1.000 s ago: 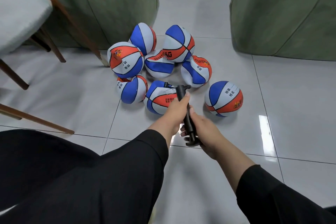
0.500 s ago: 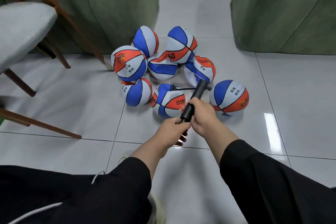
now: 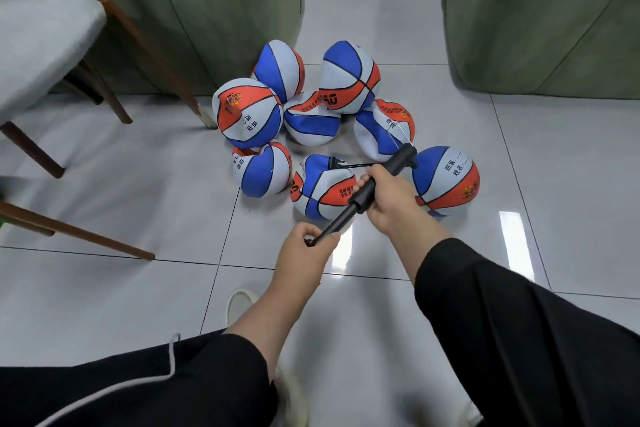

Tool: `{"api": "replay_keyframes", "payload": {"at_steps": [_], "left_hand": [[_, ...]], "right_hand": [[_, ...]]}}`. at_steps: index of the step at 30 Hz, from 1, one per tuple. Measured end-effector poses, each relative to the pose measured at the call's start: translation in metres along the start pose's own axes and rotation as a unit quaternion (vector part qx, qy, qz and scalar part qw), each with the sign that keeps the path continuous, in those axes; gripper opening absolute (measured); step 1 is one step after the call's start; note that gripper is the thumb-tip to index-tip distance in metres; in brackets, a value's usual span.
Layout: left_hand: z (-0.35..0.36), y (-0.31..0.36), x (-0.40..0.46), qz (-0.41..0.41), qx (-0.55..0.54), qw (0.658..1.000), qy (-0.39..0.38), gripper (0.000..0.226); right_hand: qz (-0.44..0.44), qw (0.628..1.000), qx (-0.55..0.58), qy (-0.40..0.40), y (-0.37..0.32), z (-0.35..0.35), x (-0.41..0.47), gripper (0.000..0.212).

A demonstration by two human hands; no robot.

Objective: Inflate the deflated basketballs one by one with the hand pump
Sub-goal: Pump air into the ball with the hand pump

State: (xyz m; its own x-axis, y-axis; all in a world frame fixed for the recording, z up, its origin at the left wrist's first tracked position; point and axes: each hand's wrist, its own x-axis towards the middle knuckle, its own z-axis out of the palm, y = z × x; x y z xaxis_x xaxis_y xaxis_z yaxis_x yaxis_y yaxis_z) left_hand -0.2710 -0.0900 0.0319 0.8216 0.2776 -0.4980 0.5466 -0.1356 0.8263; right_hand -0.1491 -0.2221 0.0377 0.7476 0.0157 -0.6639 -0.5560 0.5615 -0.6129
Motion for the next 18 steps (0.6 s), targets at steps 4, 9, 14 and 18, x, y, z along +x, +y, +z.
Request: {"api": "replay_keyframes", "payload": {"at_steps": [4, 9, 14, 18], "left_hand": [[0.022, 0.002, 0.006, 0.018, -0.046, 0.997, 0.065, 0.046], [0.042, 0.017, 0.016, 0.026, -0.080, 0.989, 0.120, 0.046], [0.050, 0.024, 0.026, 0.022, -0.010, 0.993, 0.115, 0.043], [0.046, 0.022, 0.013, 0.053, 0.012, 0.990, 0.131, 0.047]], "right_hand": [[-0.024, 0.999, 0.004, -0.030, 0.013, 0.010, -0.006, 0.015], [-0.032, 0.998, -0.002, -0.054, 0.030, 0.015, -0.012, 0.020], [-0.029, 0.999, 0.016, -0.026, 0.024, 0.008, -0.006, 0.018], [-0.037, 0.998, 0.036, 0.032, -0.013, -0.004, 0.018, 0.014]]}}
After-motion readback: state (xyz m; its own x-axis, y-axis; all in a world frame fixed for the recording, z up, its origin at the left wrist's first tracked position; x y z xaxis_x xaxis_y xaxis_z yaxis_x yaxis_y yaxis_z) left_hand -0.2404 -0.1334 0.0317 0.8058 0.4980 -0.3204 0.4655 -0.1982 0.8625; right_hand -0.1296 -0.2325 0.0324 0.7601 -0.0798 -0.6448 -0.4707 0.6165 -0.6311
